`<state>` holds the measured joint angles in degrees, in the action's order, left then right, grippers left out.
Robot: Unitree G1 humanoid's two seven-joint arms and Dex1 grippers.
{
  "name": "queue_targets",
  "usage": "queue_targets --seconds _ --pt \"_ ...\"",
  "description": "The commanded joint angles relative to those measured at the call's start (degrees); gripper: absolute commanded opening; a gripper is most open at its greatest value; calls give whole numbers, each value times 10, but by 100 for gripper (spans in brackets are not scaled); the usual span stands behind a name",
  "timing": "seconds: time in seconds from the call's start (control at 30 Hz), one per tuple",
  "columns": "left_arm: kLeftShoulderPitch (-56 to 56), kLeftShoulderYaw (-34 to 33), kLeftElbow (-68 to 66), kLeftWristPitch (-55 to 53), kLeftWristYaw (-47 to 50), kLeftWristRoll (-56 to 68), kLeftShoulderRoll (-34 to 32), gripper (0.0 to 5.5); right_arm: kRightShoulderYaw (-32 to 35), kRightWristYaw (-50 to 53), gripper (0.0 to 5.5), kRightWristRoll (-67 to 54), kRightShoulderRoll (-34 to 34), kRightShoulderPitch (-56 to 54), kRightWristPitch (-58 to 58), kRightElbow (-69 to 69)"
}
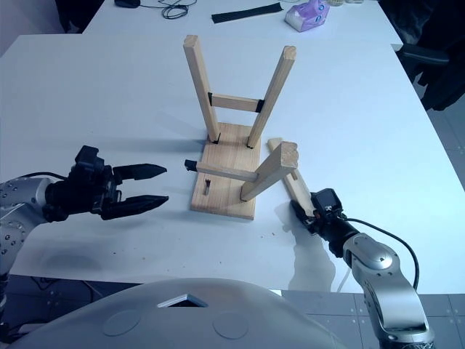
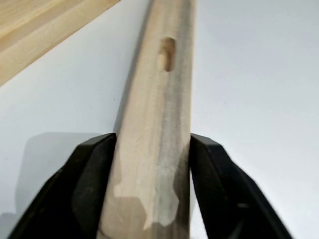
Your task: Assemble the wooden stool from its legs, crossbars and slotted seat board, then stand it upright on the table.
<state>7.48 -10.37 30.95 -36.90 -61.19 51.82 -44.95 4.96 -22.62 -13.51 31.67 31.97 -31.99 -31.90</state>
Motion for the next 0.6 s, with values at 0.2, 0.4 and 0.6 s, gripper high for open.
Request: queue_targets --seconds 0.2,0.4,0.6 --pt "-21 -69 -63 -12 -16 2 -48 339 16 9 206 -1 -19 -43 -19 49" --pt "-153 -94 -148 -3 51 -6 -32 339 108 -5 206 -26 -3 -120 14 103" --pt "-339 -61 -196 8 237 -25 86 339 196 -30 206 -103 13 -258 35 128"
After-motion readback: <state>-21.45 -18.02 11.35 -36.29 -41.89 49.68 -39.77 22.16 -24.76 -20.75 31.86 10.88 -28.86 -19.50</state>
